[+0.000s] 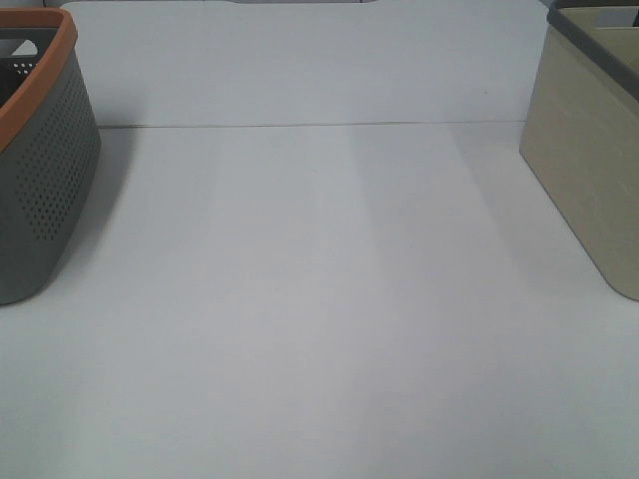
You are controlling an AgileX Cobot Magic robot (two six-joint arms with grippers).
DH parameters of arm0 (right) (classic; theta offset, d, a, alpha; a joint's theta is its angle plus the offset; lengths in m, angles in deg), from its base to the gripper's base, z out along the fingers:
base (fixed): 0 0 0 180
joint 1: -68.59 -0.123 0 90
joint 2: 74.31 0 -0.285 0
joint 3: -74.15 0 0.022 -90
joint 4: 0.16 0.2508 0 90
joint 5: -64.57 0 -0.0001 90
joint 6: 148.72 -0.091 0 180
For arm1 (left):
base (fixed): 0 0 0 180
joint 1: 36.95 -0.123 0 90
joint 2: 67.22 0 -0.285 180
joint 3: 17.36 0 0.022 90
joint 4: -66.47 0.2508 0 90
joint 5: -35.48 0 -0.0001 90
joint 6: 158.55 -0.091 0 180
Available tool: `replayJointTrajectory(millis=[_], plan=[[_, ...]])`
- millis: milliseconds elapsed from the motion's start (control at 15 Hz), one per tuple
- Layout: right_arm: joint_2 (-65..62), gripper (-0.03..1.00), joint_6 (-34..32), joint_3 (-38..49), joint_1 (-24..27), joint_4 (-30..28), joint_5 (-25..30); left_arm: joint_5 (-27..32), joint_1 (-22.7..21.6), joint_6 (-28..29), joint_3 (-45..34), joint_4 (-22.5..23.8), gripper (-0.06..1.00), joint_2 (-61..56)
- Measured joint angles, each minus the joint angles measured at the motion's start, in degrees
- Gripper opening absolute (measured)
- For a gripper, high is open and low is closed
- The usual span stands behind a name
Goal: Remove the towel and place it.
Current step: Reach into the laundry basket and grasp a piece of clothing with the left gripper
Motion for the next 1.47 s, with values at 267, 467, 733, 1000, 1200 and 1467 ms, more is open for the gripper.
replayJointTrajectory(millis=[267, 467, 733, 1000, 1200, 1467], plan=[[0.00, 0.70, 0.00, 0.00, 0.00, 0.00, 0.00, 0.00, 0.00, 0.00, 0.00, 0.00, 0.99, 0.00], [0.00, 0.70, 0.00, 0.00, 0.00, 0.00, 0.00, 0.00, 0.00, 0.00, 0.00, 0.00, 0.99, 0.00], [0.00, 0.70, 0.00, 0.00, 0.00, 0.00, 0.00, 0.00, 0.00, 0.00, 0.00, 0.00, 0.99, 0.00], [0.00, 0.70, 0.00, 0.00, 0.00, 0.00, 0.00, 0.00, 0.00, 0.00, 0.00, -0.17, 0.99, 0.00], [0.00, 0.70, 0.00, 0.00, 0.00, 0.00, 0.00, 0.00, 0.00, 0.00, 0.00, -0.17, 0.99, 0.00], [0.00, 0.70, 0.00, 0.00, 0.00, 0.00, 0.00, 0.00, 0.00, 0.00, 0.00, -0.17, 0.99, 0.00]])
